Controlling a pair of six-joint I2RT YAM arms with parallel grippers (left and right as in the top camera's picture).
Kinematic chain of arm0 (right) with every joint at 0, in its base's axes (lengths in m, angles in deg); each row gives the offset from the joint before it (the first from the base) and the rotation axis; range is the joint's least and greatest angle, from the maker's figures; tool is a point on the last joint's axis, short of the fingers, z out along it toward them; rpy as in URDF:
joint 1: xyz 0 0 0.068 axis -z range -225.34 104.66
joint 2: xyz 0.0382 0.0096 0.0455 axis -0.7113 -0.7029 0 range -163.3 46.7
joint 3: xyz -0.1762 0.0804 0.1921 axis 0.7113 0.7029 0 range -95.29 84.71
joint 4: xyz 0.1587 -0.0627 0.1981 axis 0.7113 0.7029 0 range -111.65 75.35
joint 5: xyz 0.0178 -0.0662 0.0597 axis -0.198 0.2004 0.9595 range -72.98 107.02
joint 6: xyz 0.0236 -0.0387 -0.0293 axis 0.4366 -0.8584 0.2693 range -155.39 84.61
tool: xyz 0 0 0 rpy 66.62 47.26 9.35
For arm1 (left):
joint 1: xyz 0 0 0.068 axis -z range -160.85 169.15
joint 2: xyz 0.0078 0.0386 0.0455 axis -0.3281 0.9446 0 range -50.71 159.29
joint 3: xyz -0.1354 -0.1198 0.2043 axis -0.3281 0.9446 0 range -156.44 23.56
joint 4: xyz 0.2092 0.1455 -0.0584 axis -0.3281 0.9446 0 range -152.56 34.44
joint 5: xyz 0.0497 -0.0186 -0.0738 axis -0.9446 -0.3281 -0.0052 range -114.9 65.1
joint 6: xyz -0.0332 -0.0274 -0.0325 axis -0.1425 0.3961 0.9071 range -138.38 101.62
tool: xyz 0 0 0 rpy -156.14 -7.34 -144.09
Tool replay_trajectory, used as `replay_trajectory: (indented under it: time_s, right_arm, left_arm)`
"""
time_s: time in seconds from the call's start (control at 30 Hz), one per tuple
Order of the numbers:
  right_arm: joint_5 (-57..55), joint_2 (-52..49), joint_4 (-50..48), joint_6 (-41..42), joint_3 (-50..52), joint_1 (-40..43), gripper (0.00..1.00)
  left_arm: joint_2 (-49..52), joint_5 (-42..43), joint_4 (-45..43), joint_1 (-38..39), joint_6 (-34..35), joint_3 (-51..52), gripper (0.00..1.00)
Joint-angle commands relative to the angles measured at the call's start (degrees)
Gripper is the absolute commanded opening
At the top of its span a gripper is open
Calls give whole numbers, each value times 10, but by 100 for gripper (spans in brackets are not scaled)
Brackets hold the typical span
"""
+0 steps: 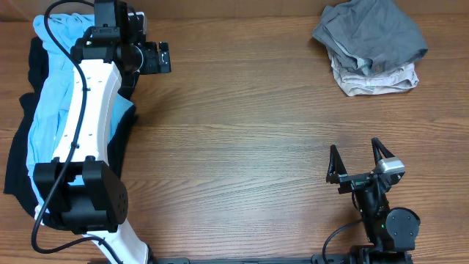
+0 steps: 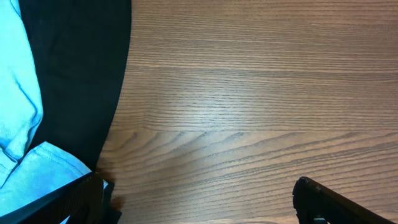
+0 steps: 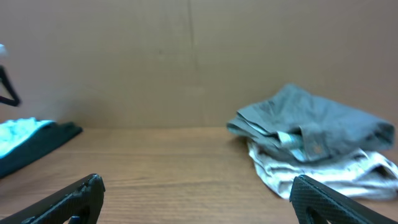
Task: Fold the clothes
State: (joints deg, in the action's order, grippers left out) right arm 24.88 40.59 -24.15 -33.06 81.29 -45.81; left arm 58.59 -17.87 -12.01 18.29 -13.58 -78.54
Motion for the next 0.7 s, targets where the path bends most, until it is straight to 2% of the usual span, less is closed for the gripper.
replay_trajectory:
  time_s: [0.0,0.23,0.37,0.67]
  right_arm:
    - [-38,14,-4,-3,17,-2,100]
    - [-42,60,19,-3,30,-2,100]
    - [-31,60,72,-2,30,-3,100]
    - [-35,59,69,-2,30,-9,100]
  left_arm:
    - [-8,0,-2,-1,4,-12,100]
    - [-8,0,-2,-1,4,-12,100]
    - [-8,0,-2,-1,4,-12,100]
    - [-8,0,-2,-1,4,-12,100]
